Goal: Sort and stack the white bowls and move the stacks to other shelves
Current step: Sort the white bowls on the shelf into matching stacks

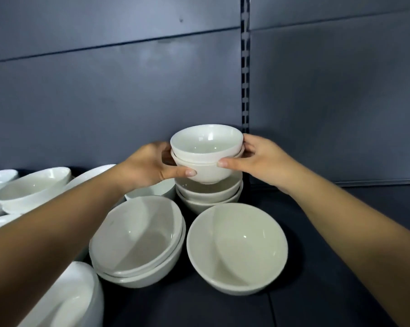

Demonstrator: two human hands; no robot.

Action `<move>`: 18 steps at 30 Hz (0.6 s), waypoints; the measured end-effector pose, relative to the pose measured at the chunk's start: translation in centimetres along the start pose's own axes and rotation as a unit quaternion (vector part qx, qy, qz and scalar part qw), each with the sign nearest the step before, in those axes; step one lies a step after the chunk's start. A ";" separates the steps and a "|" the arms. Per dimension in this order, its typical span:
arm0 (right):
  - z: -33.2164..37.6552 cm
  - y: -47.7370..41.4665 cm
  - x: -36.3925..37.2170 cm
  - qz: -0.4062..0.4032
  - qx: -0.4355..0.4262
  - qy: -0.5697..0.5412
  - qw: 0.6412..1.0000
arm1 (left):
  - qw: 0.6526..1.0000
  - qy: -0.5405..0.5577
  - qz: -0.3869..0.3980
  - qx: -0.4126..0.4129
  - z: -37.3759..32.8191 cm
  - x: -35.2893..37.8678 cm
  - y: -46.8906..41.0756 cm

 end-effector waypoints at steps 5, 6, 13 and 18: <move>-1.7 0.6 0.4 0.011 0.017 0.035 0.999 | 0.999 -0.020 0.027 -0.021 1.5 0.9 0.3; -2.0 0.8 0.5 0.011 0.014 0.046 0.999 | 0.999 -0.028 0.028 -0.020 1.6 1.1 0.5; -3.0 1.0 0.7 0.017 0.010 0.082 0.996 | 0.997 -0.074 0.024 -0.013 3.0 1.6 0.9; -3.4 1.1 0.9 0.002 -0.007 0.087 0.996 | 0.997 -0.017 0.067 -0.018 3.3 2.2 1.1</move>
Point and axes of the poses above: each hand's wrist, its own y-axis away from the middle knuckle, its own x-axis out of the palm, z = x × y, the point moved 7 cm from there along -y, towards the middle knuckle, and after that the axes turned 15 degrees about -z, right-handed, at the moved point
